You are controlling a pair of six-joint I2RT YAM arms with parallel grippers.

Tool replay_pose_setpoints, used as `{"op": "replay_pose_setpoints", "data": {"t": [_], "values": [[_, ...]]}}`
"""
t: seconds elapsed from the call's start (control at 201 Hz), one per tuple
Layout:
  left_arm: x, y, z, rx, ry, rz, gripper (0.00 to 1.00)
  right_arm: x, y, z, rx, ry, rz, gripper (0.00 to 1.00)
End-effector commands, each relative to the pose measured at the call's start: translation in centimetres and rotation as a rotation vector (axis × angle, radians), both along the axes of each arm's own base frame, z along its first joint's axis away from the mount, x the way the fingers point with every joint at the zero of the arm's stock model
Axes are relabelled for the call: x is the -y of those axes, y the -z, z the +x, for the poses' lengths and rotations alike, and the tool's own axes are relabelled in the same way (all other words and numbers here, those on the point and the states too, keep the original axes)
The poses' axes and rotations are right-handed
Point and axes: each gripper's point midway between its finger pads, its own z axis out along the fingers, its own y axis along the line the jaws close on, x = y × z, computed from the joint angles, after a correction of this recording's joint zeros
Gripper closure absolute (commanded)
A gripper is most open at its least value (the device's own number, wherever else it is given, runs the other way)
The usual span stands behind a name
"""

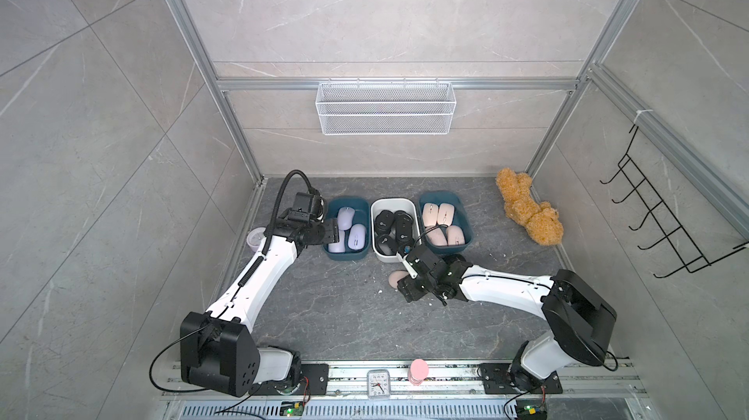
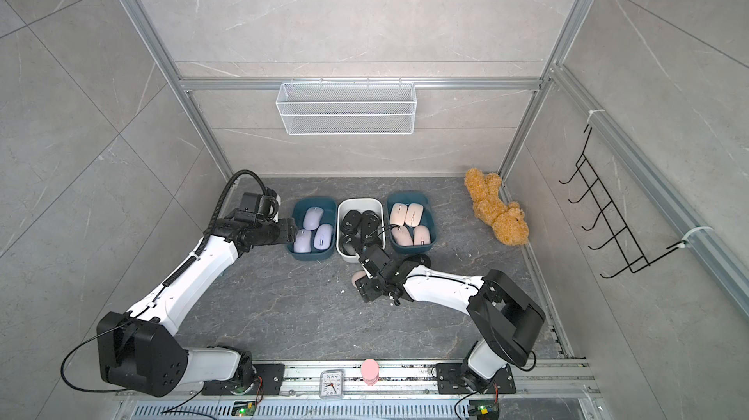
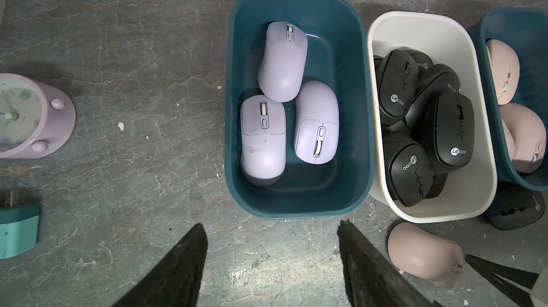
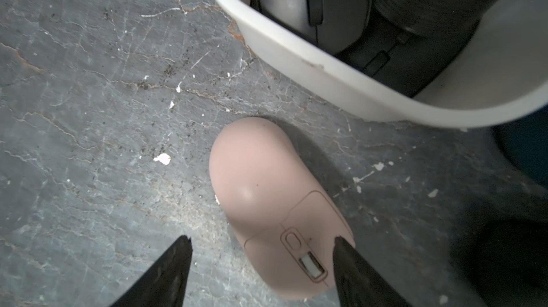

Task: Place the mice by color into the storage box
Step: Pick up the mouse from the center of the board.

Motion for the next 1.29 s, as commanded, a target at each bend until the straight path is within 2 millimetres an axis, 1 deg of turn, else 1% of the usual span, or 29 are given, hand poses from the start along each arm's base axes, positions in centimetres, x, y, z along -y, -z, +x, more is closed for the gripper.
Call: {"op": "replay_pose_setpoints", "data": {"t": [0.0,0.199,0.518,0.727,0.852,1.056,1.18,1.29], "values": [[-0.3,-1.9,0.1,0.05,0.012,0.008,0.28,0.0,0.4,0.4,0.024,-0.058,-0.071,0.22],[-0.3,-1.9,0.1,0.049,0.011,0.008,0.28,-0.7,1.3,0.9,-0.006,-0.092,-0.059,0.2],[-0.3,-1.8,0.1,0.049,0.011,0.01,0.28,-1.1,2.2,1.2,-0.035,-0.132,-0.072,0.18],[-0.3,-1.9,0.1,0.049,0.011,0.01,0.28,-1.2,2.8,0.8,-0.061,-0.154,-0.079,0.18],[-0.3,-1.9,0.1,0.05,0.013,0.01,0.28,-1.4,3.0,-0.1,-0.102,-0.171,-0.065,0.18],[-0.2,-1.9,0.1,0.05,0.015,0.009,0.28,-1.6,2.7,-0.9,-0.129,-0.144,-0.032,0.21],[-0.3,-1.9,0.1,0.048,0.012,0.01,0.28,-1.9,3.0,-0.6,-0.127,-0.114,-0.027,0.22],[-0.3,-1.9,0.1,0.05,0.012,0.01,0.28,-2.0,3.5,0.1,-0.113,-0.081,-0.056,0.23]]}}
